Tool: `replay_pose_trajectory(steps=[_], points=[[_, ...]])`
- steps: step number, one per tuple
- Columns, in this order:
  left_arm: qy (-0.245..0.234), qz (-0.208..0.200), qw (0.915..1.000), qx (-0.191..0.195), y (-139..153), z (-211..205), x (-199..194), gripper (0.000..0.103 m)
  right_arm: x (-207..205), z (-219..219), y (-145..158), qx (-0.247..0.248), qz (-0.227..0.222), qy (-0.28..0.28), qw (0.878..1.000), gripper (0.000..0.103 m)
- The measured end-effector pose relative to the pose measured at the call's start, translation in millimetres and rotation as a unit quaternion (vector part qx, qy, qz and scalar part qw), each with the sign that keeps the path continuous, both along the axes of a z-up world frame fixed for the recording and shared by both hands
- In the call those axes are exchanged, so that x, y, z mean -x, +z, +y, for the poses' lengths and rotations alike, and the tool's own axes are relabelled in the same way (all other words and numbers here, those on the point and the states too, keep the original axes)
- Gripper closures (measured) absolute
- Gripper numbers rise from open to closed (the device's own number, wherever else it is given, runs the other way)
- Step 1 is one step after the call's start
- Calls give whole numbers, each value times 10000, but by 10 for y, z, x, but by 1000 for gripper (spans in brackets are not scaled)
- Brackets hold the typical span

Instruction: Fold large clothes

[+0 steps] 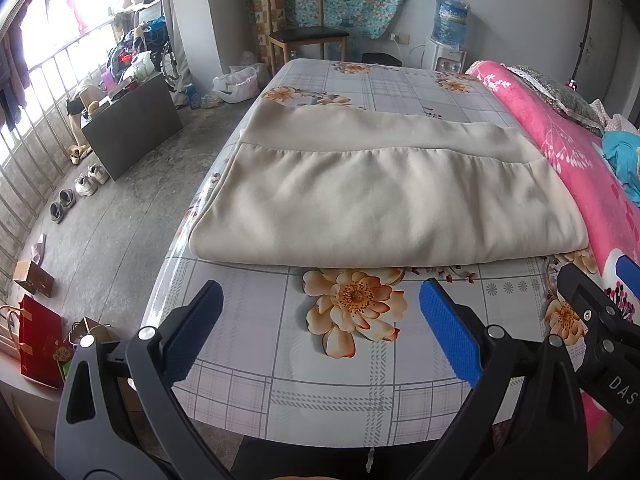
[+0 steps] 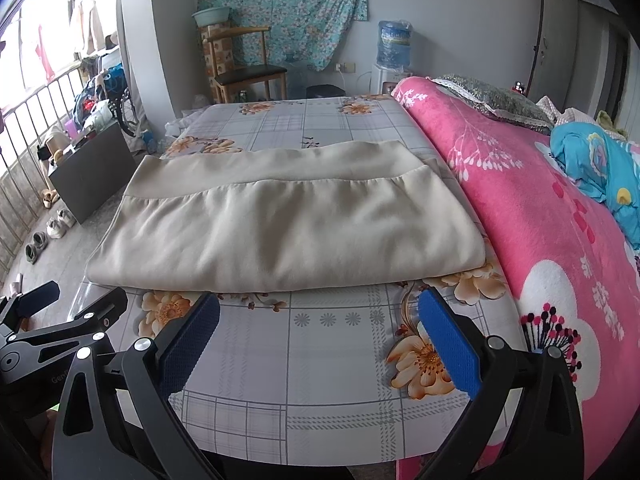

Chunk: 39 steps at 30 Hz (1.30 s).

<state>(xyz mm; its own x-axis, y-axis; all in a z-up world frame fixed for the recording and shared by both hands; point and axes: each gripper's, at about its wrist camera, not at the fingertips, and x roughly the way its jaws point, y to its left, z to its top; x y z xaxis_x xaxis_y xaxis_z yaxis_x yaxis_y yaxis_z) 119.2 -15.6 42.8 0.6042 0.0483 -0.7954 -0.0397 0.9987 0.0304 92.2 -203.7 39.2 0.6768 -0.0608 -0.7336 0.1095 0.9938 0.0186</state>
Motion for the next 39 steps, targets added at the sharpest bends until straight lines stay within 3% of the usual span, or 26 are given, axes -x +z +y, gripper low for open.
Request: replay_pose_trajectory(steps=[39], points=[[1,10,10000,-5,-7,-8,1,8,-29,-16,3,2,46,20,10000,6]])
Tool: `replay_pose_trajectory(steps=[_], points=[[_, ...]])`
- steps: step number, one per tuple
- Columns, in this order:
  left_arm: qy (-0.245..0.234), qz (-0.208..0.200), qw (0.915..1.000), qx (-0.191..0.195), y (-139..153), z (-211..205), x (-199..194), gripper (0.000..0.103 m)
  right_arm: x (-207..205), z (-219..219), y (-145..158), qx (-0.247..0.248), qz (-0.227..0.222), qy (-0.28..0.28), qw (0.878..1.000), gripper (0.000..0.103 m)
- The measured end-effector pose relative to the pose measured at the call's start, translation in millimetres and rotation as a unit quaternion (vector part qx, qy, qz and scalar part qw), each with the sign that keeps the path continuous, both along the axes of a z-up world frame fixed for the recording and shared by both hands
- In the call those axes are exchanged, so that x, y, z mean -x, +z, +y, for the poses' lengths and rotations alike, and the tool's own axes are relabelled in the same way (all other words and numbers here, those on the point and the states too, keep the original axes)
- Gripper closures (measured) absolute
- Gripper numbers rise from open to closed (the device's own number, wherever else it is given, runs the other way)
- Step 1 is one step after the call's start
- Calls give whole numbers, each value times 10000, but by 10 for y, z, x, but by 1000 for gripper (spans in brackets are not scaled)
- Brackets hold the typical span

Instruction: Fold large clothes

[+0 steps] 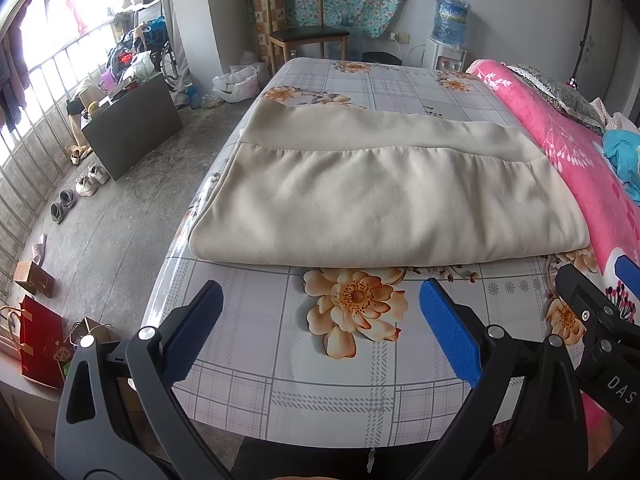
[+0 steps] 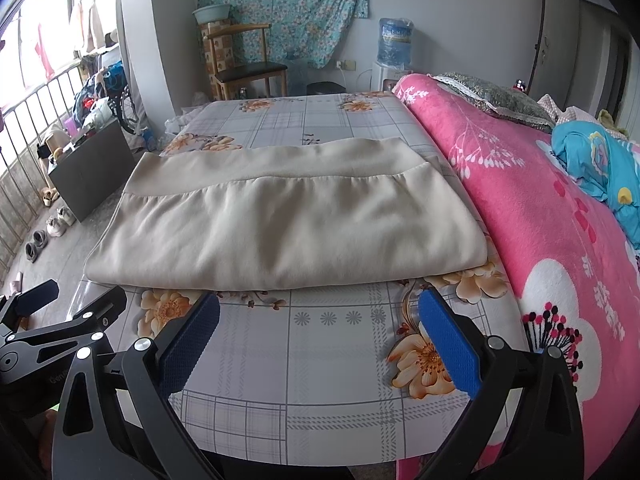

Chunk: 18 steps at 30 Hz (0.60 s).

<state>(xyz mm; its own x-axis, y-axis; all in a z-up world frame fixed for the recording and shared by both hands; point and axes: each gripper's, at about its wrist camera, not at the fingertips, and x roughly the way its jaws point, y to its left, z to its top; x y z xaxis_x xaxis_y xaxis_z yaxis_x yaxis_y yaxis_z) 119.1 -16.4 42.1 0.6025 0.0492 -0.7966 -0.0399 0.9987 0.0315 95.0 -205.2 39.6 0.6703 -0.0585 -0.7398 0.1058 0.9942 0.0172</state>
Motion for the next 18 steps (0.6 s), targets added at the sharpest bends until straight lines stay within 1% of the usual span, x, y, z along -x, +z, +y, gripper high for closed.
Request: replay_pose_trajectory(steps=[18], points=[[1,9,10000,7,-6,3,-1,8,6,24,-65,-22,40,11,10000,6]])
